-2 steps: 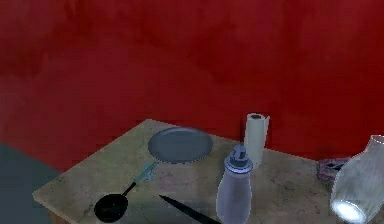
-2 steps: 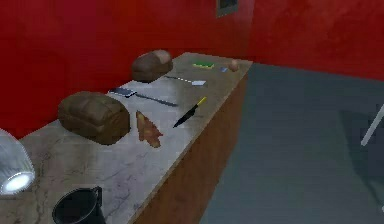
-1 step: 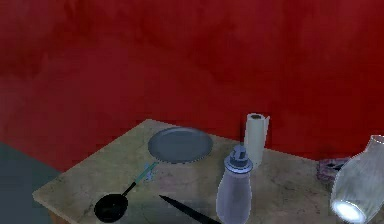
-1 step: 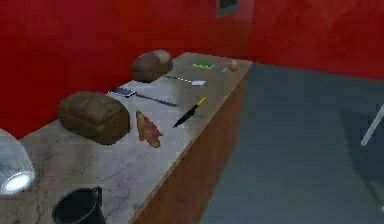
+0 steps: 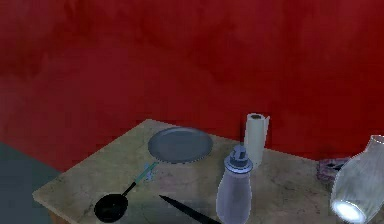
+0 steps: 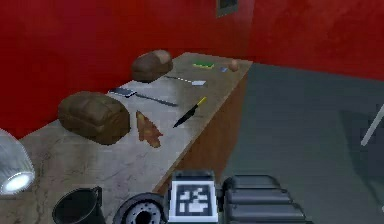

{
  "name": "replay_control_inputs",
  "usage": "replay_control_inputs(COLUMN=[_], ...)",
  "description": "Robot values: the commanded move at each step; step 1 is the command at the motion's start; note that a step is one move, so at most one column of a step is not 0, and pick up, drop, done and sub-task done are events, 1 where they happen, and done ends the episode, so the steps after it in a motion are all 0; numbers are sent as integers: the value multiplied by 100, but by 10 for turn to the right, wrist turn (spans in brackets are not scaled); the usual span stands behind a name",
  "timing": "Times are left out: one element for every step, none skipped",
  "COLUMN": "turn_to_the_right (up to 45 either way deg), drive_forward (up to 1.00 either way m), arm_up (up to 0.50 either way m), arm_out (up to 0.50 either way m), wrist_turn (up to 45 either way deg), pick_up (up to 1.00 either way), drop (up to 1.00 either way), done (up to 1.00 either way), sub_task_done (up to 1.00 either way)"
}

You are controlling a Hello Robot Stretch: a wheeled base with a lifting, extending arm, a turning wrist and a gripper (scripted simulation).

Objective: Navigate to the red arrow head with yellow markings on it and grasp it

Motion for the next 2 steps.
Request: replay_control_inputs(turn_to_the_right=[0,0], drive_forward=[0,0], arm_up=[0,0], arm_out=[28,0], wrist_turn=[0,450], pick_up=[0,0], drop=[0,0], done=[0,0], sub_task_done=[0,0])
